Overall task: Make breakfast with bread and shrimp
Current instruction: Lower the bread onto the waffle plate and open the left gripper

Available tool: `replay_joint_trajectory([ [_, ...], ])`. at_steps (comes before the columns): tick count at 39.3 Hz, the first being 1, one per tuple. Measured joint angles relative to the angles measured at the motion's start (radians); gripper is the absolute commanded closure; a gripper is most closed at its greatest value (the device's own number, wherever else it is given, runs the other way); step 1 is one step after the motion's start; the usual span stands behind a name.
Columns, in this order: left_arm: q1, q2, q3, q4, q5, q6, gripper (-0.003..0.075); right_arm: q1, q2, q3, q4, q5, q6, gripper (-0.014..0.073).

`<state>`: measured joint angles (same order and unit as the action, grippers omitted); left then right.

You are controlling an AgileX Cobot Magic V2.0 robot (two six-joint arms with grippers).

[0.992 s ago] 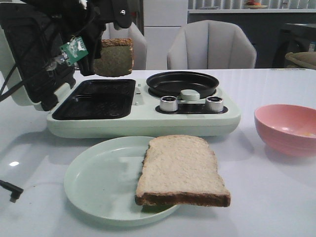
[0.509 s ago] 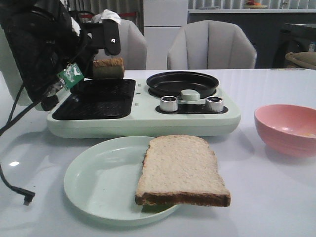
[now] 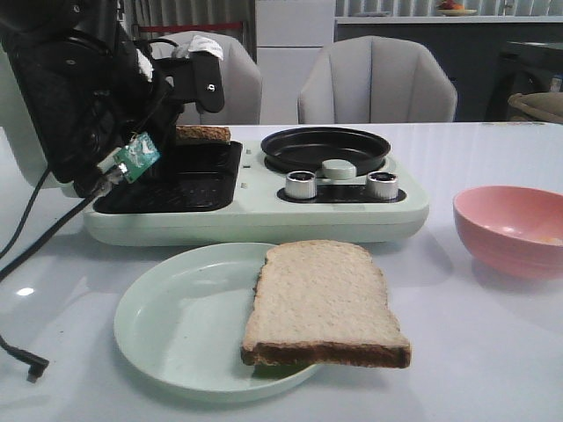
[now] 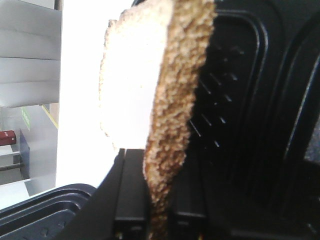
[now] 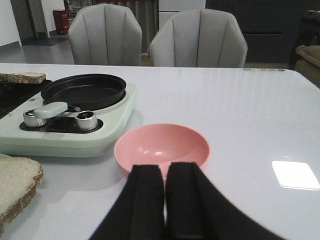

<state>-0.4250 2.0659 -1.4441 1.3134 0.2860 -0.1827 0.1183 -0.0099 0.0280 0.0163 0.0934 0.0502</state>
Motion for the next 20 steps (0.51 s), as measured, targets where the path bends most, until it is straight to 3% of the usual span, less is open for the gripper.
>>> replay_joint_trajectory([
  [5, -0.008, 0.000, 0.000, -0.027, 0.016, -0.002, 0.0437, 0.000, 0.000, 0.000, 0.000, 0.000, 0.000, 0.0408],
  [8, -0.013, 0.000, 0.000, -0.050, 0.023, -0.002, 0.0304, 0.000, 0.000, 0.000, 0.000, 0.000, 0.000, 0.0408],
  [11, -0.019, -0.002, 0.014, -0.072, 0.037, -0.002, 0.0220, 0.000, 0.000, 0.000, 0.000, 0.000, 0.000, 0.0408],
  [20, -0.024, -0.072, 0.094, -0.091, 0.074, -0.002, 0.0251, 0.000, 0.000, 0.000, 0.000, 0.000, 0.000, 0.0408],
])
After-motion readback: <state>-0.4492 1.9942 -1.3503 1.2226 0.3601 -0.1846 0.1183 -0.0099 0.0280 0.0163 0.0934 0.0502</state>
